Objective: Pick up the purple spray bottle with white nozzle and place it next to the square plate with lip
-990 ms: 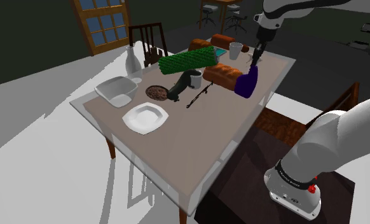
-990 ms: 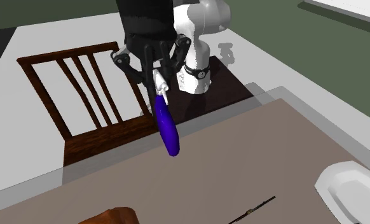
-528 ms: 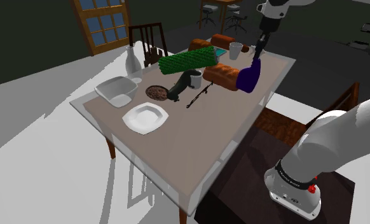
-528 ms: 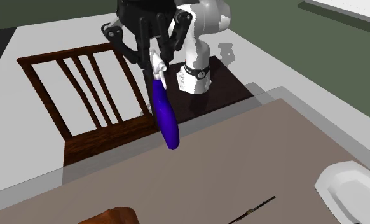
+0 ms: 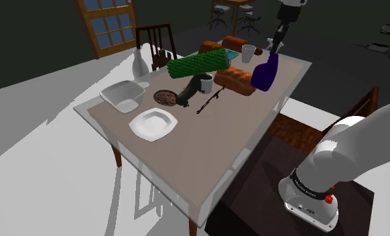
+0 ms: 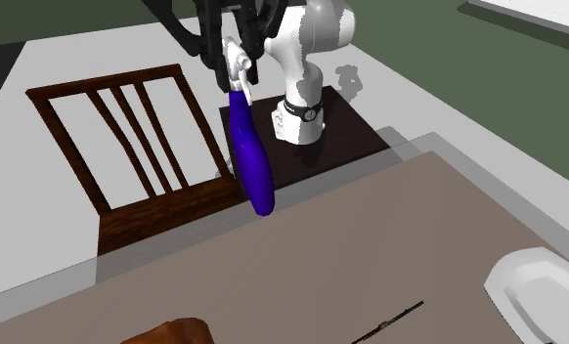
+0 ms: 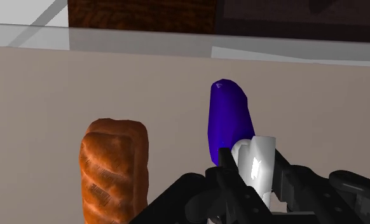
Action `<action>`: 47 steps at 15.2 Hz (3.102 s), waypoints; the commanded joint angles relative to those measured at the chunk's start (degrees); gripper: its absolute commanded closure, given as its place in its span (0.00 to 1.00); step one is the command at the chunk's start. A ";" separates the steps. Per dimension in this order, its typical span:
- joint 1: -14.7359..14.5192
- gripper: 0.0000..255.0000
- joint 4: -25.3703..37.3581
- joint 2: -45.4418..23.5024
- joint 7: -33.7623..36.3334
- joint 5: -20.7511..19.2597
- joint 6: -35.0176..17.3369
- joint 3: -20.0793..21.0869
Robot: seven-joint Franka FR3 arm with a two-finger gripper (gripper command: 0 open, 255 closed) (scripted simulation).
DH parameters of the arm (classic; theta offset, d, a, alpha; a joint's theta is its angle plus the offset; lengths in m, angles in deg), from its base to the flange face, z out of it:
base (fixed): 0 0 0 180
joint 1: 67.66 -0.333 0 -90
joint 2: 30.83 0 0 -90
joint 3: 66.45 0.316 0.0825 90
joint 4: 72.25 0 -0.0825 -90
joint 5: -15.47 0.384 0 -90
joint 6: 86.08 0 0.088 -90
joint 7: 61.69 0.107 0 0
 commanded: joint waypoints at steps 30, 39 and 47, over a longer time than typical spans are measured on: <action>-3.92 1.00 24.26 -5.69 7.40 3.33 19.26 5.78; -8.34 1.00 25.31 -7.44 20.43 5.47 18.91 14.15; -12.48 1.00 31.37 -13.30 31.25 7.02 19.18 20.66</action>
